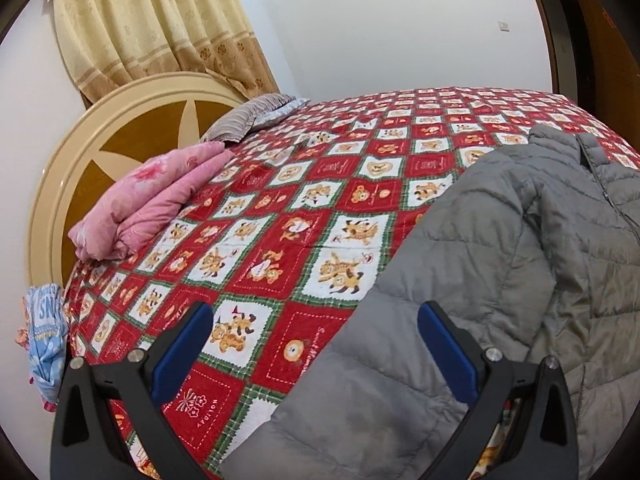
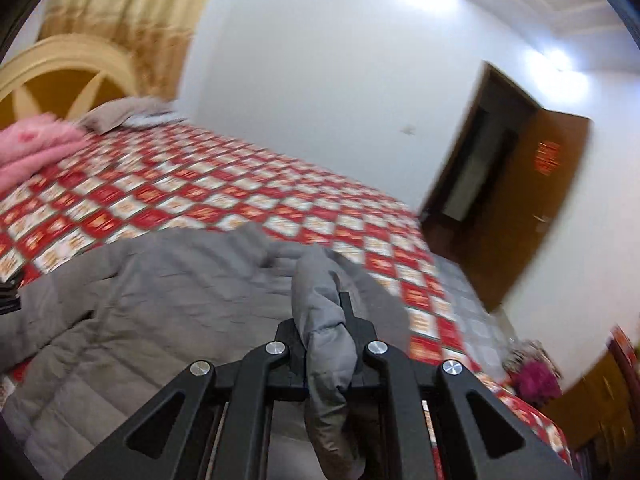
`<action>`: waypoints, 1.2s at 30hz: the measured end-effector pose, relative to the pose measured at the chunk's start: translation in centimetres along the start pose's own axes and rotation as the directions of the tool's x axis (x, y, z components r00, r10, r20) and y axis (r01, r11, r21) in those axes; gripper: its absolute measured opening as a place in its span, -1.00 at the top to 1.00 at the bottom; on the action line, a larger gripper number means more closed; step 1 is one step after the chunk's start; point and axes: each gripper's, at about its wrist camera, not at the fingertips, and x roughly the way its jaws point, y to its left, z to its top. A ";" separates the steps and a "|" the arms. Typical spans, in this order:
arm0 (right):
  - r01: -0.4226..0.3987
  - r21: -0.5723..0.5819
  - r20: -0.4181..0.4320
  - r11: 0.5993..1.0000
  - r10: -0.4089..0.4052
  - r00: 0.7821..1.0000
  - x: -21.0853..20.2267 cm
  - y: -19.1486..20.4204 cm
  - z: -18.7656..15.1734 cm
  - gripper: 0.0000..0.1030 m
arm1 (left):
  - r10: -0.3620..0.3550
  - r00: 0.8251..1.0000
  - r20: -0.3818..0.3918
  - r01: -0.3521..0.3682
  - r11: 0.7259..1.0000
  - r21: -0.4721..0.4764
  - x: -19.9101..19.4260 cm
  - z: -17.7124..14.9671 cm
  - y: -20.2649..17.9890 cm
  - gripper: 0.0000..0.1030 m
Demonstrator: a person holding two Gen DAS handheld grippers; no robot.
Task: Fold large clothes
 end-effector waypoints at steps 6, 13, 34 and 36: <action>-0.123 -0.024 -0.092 0.992 0.121 0.988 6.3 8.3 -0.9 0.82 | 0.004 1.000 -0.013 -0.004 1.000 0.014 0.8 -0.3 0.8 -1.00; -0.235 0.129 -0.171 0.963 0.255 0.952 11.3 12.3 -2.4 0.28 | -0.010 1.000 -0.020 0.011 0.999 0.032 1.3 0.8 -0.4 -1.00; 0.012 0.519 -0.088 0.854 0.040 0.995 10.6 -9.2 -8.2 -0.28 | -0.165 0.967 0.193 0.126 0.972 0.197 -5.8 7.9 -18.4 -1.00; 0.032 0.524 -0.130 0.851 0.042 0.991 12.5 -10.2 -9.2 -0.28 | -0.109 0.973 0.205 0.061 0.972 0.228 -4.2 7.5 -20.8 -1.00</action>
